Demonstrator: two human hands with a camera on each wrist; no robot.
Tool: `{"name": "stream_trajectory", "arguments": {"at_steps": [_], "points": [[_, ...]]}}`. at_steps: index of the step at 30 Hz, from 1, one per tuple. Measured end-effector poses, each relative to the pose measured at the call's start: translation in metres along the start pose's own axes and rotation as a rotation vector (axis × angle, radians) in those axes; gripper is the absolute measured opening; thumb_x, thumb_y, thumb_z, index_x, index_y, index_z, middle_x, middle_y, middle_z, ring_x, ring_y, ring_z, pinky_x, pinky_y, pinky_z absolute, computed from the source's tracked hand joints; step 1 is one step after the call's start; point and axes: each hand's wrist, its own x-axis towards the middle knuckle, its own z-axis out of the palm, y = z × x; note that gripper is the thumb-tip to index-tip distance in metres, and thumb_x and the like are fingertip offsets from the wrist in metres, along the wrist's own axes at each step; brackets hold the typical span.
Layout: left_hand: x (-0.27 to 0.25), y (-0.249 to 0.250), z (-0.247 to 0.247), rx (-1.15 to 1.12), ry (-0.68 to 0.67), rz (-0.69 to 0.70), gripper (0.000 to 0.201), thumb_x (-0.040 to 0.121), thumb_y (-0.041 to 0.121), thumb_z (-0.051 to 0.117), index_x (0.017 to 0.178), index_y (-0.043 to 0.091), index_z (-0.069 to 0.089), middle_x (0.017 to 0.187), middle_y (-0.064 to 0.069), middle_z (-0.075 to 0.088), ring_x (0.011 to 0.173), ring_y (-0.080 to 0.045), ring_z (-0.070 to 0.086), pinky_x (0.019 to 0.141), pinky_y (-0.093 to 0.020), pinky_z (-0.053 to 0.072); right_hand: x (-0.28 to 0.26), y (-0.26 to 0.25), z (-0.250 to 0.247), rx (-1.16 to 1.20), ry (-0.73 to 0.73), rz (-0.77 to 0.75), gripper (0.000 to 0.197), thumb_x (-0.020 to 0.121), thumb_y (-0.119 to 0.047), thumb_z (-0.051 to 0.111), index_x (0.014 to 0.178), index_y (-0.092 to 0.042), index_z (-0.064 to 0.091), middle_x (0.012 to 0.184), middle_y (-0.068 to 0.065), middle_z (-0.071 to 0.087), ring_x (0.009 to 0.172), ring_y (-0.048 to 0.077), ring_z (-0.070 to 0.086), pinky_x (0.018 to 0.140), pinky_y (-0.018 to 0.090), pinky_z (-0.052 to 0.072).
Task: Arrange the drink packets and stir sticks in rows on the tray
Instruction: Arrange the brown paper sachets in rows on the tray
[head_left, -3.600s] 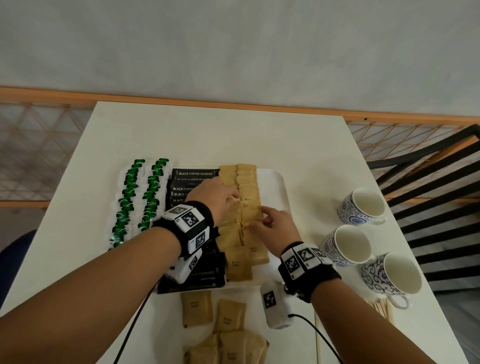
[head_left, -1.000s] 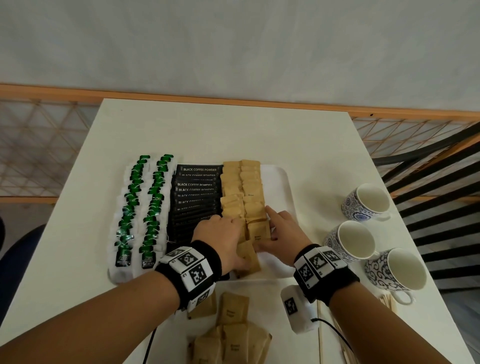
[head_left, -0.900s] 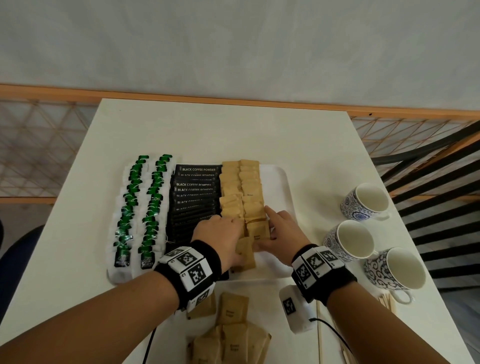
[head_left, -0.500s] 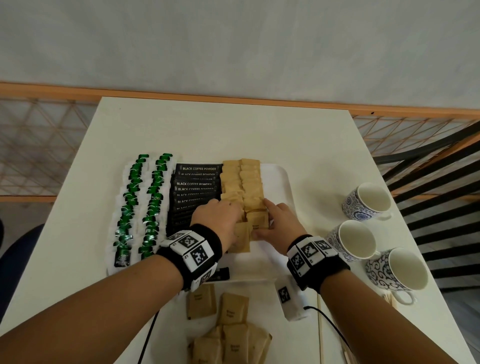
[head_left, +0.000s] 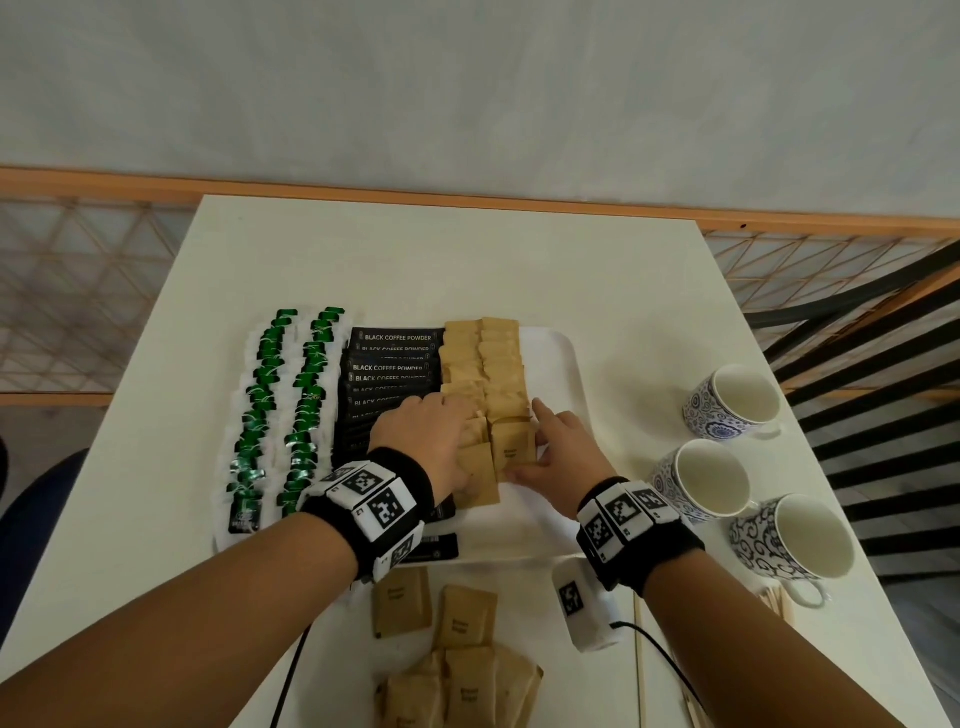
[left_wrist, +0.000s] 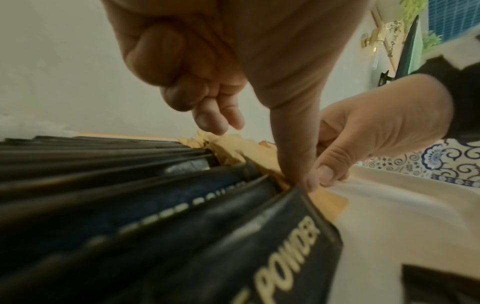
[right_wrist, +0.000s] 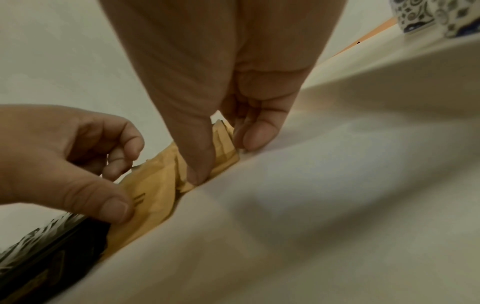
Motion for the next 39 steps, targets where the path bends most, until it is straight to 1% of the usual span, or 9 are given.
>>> {"name": "stream_trajectory", "arguments": {"at_steps": [3,8,15,20,24,28,33,36,39], "points": [[-0.002,-0.006,-0.002,-0.006,-0.003,-0.071,0.075,0.061,0.056,0.079,0.111,0.02,0.037,0.109,0.001,0.052,0.1,-0.021,0.053,0.074,-0.035,0.046,-0.003,-0.002,-0.001,0.015,-0.018,0.003,0.084,0.067,-0.039,0.081,0.136,-0.025,0.036,0.11,-0.004,0.041,0.1,0.014,0.049,0.097,0.035,0.046],[-0.004,-0.011,-0.001,-0.087,0.016,-0.111,0.077,0.06,0.055,0.081,0.109,0.02,0.032,0.094,0.002,0.057,0.087,-0.02,0.056,0.068,-0.035,0.049,-0.007,-0.007,0.003,-0.059,-0.056,0.07,0.131,0.056,-0.053,0.085,0.152,-0.018,0.002,0.141,0.0,0.029,0.13,0.017,0.034,0.107,0.03,0.034],[-0.004,-0.011,-0.001,-0.355,0.052,-0.106,0.064,0.071,0.032,0.079,0.112,0.024,0.03,0.087,0.005,0.056,0.076,-0.016,0.059,0.07,-0.038,0.054,-0.002,-0.012,0.011,-0.168,-0.009,0.101,0.127,0.059,-0.057,0.081,0.151,-0.019,0.003,0.139,0.003,0.031,0.126,0.021,0.04,0.101,0.033,0.04],[0.002,-0.02,-0.006,-0.575,0.145,-0.148,0.067,0.076,0.024,0.076,0.123,0.022,0.029,0.094,0.003,0.052,0.072,-0.01,0.053,0.059,-0.024,0.042,-0.002,-0.012,0.011,-0.166,0.001,0.099,0.12,0.063,-0.055,0.079,0.151,-0.019,0.005,0.139,0.003,0.032,0.124,0.021,0.042,0.099,0.034,0.042],[0.011,-0.022,-0.006,-0.647,0.144,-0.191,0.062,0.088,0.012,0.058,0.139,0.016,0.024,0.095,0.002,0.063,0.079,-0.011,0.059,0.072,-0.026,0.046,-0.004,-0.016,0.01,-0.163,-0.008,0.101,0.12,0.064,-0.059,0.076,0.151,-0.018,0.003,0.14,0.003,0.029,0.126,0.021,0.041,0.099,0.033,0.04],[0.014,-0.021,-0.003,-0.673,0.112,-0.208,0.058,0.09,0.01,0.052,0.141,0.016,0.024,0.094,0.003,0.065,0.083,-0.011,0.06,0.075,-0.025,0.045,-0.004,-0.019,0.01,-0.163,-0.006,0.108,0.118,0.067,-0.058,0.076,0.151,-0.017,0.004,0.14,0.004,0.03,0.125,0.021,0.041,0.098,0.031,0.04],[0.018,-0.023,-0.007,-0.698,0.135,-0.197,0.057,0.092,0.003,0.046,0.142,0.018,0.026,0.12,-0.005,0.058,0.094,-0.018,0.057,0.079,-0.027,0.045,-0.003,-0.019,0.01,-0.145,0.007,0.117,0.115,0.065,-0.057,0.077,0.149,-0.019,0.008,0.136,0.002,0.032,0.123,0.021,0.044,0.096,0.031,0.042],[0.027,-0.025,-0.009,-0.517,0.135,-0.093,0.062,0.089,-0.002,0.042,0.144,0.023,0.03,0.136,-0.006,0.045,0.12,-0.024,0.045,0.099,-0.033,0.042,-0.003,-0.019,0.009,-0.121,0.011,0.114,0.112,0.063,-0.058,0.079,0.147,-0.021,0.015,0.131,0.001,0.034,0.118,0.02,0.047,0.095,0.031,0.042],[0.037,-0.028,-0.008,-0.138,0.145,0.037,0.063,0.087,0.008,0.044,0.143,0.034,0.034,0.137,-0.001,0.036,0.122,-0.024,0.032,0.105,-0.035,0.03,-0.004,-0.02,0.009,-0.116,0.005,0.115,0.108,0.063,-0.056,0.079,0.145,-0.022,0.018,0.13,0.0,0.035,0.117,0.02,0.048,0.093,0.03,0.042]]}}
